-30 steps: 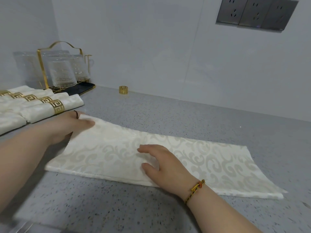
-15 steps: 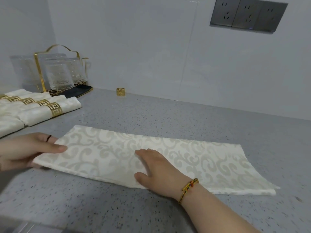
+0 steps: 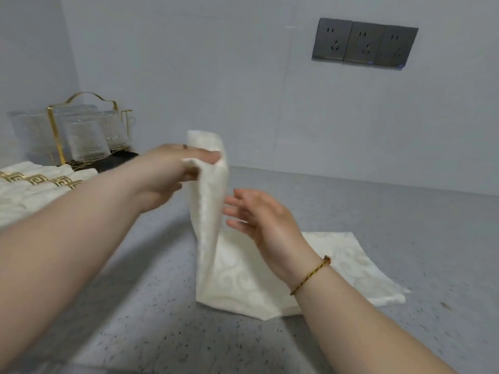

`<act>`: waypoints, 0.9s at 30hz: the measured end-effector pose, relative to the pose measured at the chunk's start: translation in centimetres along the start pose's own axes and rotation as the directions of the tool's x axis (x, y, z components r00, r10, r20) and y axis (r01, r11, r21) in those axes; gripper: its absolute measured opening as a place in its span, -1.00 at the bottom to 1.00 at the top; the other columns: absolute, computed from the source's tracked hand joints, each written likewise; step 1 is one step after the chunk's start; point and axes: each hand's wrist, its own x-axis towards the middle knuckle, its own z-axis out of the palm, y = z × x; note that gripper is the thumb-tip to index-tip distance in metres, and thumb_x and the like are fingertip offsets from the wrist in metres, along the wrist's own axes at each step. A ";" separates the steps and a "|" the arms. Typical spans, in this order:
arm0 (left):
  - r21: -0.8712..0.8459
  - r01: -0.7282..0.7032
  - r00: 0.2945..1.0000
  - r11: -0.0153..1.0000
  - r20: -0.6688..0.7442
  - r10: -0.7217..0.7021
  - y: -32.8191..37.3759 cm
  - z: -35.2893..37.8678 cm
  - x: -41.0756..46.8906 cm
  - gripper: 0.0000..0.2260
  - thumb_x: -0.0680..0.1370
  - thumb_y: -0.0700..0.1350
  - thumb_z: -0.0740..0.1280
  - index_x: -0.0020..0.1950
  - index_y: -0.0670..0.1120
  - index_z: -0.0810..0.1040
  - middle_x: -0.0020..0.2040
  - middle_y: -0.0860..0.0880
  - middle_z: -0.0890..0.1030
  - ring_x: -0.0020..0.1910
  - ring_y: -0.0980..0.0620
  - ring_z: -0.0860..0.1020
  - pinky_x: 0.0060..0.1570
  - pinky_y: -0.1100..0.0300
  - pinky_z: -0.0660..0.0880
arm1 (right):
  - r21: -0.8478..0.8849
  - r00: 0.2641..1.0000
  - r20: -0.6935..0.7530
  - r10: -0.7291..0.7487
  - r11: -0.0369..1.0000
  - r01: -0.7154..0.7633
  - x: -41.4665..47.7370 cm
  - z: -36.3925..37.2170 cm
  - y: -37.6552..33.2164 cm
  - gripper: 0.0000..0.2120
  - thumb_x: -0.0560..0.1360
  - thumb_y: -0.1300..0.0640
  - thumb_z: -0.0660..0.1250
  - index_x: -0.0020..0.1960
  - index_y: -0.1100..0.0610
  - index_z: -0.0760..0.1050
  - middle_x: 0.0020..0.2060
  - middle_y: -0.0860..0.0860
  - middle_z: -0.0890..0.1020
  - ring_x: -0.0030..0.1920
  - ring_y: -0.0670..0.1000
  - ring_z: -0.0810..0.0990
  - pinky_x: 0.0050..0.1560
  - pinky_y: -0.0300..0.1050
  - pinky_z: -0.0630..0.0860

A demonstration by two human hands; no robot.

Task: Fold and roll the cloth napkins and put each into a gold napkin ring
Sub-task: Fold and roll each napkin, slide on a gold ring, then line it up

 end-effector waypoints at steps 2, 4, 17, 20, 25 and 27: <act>0.096 -0.060 0.994 0.994 0.099 0.051 0.4 3.7 0.0 -0.87 0.42 -0.11 0.41 -0.18 -0.17 0.59 -0.34 0.04 0.62 -0.29 0.15 0.56 -0.26 0.40 0.45 | 0.169 0.999 0.007 0.054 0.984 -0.055 0.3 -1.6 -1.4 -0.73 0.59 0.09 0.08 -0.09 0.18 0.50 -0.27 0.03 0.63 -0.29 -0.08 0.61 -0.28 -0.25 0.57; 0.165 -0.070 0.984 0.984 0.174 0.040 0.4 6.4 -0.4 -0.75 0.50 0.00 0.31 -0.09 -0.18 0.62 -0.15 0.01 0.65 -0.16 0.13 0.57 -0.19 0.38 0.41 | 0.210 0.987 0.037 0.155 0.965 -0.160 0.3 -3.3 -2.3 -0.57 0.60 -0.05 -0.01 0.08 0.18 0.54 -0.17 0.04 0.66 -0.21 -0.05 0.63 -0.25 -0.21 0.59; 0.657 -0.330 0.903 0.677 0.428 0.024 -4.8 9.1 -2.4 -0.64 0.56 0.12 0.12 0.36 0.18 0.31 0.43 0.23 0.16 0.43 0.22 0.07 0.39 0.28 -0.04 | -0.432 0.886 -0.306 0.349 0.778 -0.456 -1.0 -13.8 -3.0 -0.74 0.53 0.19 0.24 -0.34 0.15 0.39 -0.58 -0.01 0.49 -0.63 -0.11 0.45 -0.60 -0.34 0.36; 0.722 -0.284 0.903 0.630 0.422 -0.077 -7.1 8.6 -2.7 -0.49 0.50 0.24 0.05 0.44 0.19 0.15 0.41 0.31 0.00 0.46 0.21 -0.01 0.37 0.32 -0.09 | -0.562 0.857 -0.358 0.369 0.648 -0.514 -1.2 -15.1 -2.4 -0.65 0.53 0.17 0.26 -0.41 0.14 0.28 -0.55 0.05 0.54 -0.64 -0.08 0.39 -0.59 -0.30 0.32; 0.712 -0.265 0.886 0.650 0.445 -0.127 -8.5 8.8 -3.5 0.08 0.01 0.62 -0.35 0.47 0.21 -0.01 0.28 0.38 -0.16 0.32 0.37 -0.14 0.31 0.37 -0.18 | -0.717 0.834 -0.438 0.336 0.429 -0.550 -1.3 -16.7 -1.5 -0.66 0.50 0.19 0.29 -0.42 0.16 0.31 -0.24 0.20 0.58 -0.43 0.01 0.40 -0.39 -0.28 0.33; 0.709 -0.286 0.893 0.644 0.442 -0.090 -8.8 8.9 -3.5 0.17 -0.09 0.59 -0.47 0.47 0.21 -0.05 0.29 0.38 -0.20 0.30 0.40 -0.19 0.30 0.38 -0.21 | -0.724 0.824 -0.452 0.342 0.399 -0.563 -1.5 -17.2 -1.8 -0.67 0.50 0.20 0.28 -0.42 0.16 0.33 -0.47 0.05 0.43 -0.54 -0.07 0.38 -0.58 -0.36 0.28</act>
